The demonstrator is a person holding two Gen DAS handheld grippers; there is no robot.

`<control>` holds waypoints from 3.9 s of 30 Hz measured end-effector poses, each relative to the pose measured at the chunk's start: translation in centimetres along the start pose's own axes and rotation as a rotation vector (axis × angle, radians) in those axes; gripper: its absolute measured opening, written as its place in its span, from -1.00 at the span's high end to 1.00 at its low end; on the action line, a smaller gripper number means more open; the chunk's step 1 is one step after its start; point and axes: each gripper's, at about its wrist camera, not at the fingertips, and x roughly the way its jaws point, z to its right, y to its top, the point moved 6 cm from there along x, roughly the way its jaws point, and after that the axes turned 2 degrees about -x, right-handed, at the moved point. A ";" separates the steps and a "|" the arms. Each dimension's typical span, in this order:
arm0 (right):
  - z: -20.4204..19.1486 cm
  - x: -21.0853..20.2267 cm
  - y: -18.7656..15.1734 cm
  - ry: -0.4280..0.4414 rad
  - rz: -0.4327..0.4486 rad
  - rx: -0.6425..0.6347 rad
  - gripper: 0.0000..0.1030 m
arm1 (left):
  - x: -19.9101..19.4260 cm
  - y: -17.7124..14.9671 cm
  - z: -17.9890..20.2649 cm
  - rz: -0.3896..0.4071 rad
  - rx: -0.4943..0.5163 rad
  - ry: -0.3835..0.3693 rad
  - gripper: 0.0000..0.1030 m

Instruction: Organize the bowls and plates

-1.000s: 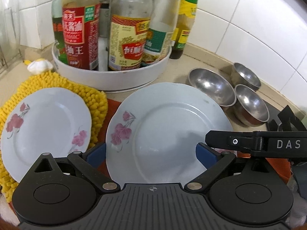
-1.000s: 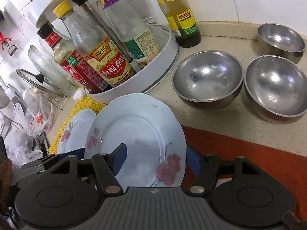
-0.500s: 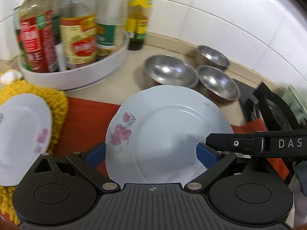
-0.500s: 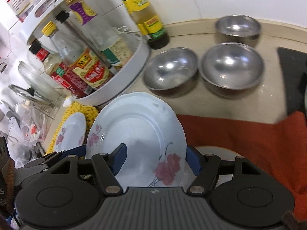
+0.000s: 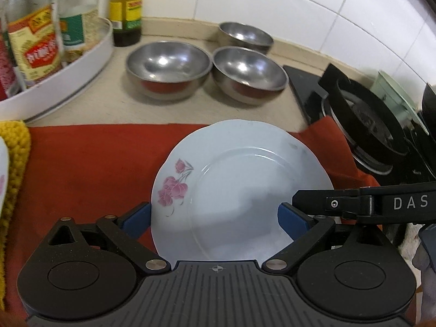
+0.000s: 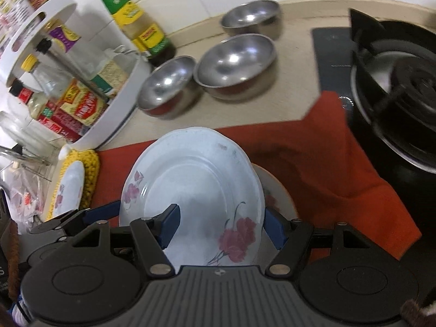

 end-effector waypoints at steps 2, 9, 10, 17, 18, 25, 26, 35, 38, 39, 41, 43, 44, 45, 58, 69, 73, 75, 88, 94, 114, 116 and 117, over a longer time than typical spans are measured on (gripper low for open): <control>0.6 -0.1 -0.3 -0.009 -0.004 0.010 -0.23 | 0.3 -0.2 0.4 -0.010 0.008 -0.003 -0.91; 1.5 -0.4 -0.7 -0.041 0.007 -0.003 -0.24 | 0.7 -0.3 1.0 -0.021 0.020 -0.020 -0.89; 1.4 -0.5 -0.7 -0.047 0.012 -0.013 -0.24 | 0.6 -0.3 1.2 -0.018 0.028 -0.023 -0.89; 2.0 -0.5 -0.7 -0.059 0.001 -0.024 -0.23 | 0.5 -0.3 1.6 -0.004 0.051 -0.019 -0.91; 2.0 -0.6 -0.6 -0.063 0.004 -0.034 -0.23 | 0.3 -0.2 1.6 0.000 0.053 -0.018 -0.91; 1.9 -1.0 -0.3 -0.087 0.023 -0.076 -0.23 | 0.0 -0.2 2.1 0.016 0.068 -0.024 -0.92; 2.0 -1.0 -0.3 -0.087 0.023 -0.077 -0.23 | 0.0 -0.3 2.2 0.014 0.070 -0.032 -0.92; 2.9 -1.7 -0.7 -0.088 0.037 -0.065 -0.20 | -0.1 -0.7 1.9 0.005 0.056 -0.065 -0.96; 3.1 -2.4 -1.0 -0.095 0.064 -0.074 -0.20 | 0.3 -1.0 0.9 -0.021 0.017 -0.041 -0.96; 3.2 -2.7 -1.1 -0.097 0.076 -0.077 -0.20 | 0.6 -1.1 0.6 -0.038 -0.001 -0.047 -0.96; 3.3 -3.0 -1.4 -0.099 0.076 -0.093 -0.20 | 1.1 -1.6 0.5 -0.072 -0.025 -0.080 -0.96; 3.1 -2.6 -2.0 -0.078 0.046 -0.107 -0.20 | 1.5 -1.9 0.7 -0.087 -0.029 -0.081 -0.96; 2.9 -2.3 -2.4 -0.059 0.033 -0.110 -0.21 | 1.5 -1.9 0.8 -0.083 -0.021 -0.068 -0.93; 2.6 -1.9 -2.6 -0.048 0.024 -0.114 -0.21 | 1.5 -1.9 0.9 -0.079 -0.016 -0.060 -0.93; 2.2 -1.2 -3.0 0.075 -0.024 -0.016 -0.37 | 1.0 -2.2 0.1 -0.070 -0.026 -0.038 -0.94; -0.1 0.0 -2.4 0.145 -0.042 -0.018 -0.39 | -0.9 -1.8 -3.6 -0.013 -0.121 0.035 -0.98; -2.3 1.6 -1.3 0.203 -0.076 -0.040 -0.38 | -1.7 -1.8 -5.5 0.023 -0.136 0.109 -0.96; -3.1 2.5 -1.2 0.220 -0.092 -0.047 -0.39 | -2.0 -1.7 -6.6 0.027 -0.179 0.097 -0.97; -0.8 0.6 -1.0 0.050 0.013 -0.052 -0.38 | 0.2 -2.1 -3.0 -0.065 0.034 -0.106 -0.95; 0.3 0.8 -2.0 0.021 -0.004 -0.005 -0.39 | 0.4 -1.3 -4.6 -0.060 -0.034 -0.116 -0.99; -4.4 5.4 -0.5 0.188 -0.081 -0.016 -0.46 | -1.5 -1.3 -9.0 -0.022 -0.198 -0.019 -0.92; -5.1 6.0 0.0 0.182 -0.080 -0.046 -0.46 | -2.0 -1.3 -9.5 -0.008 -0.205 -0.020 -0.87; -5.1 6.2 0.1 0.177 -0.081 -0.053 -0.45 | -2.4 -1.3 -9.7 0.002 -0.202 -0.011 -0.88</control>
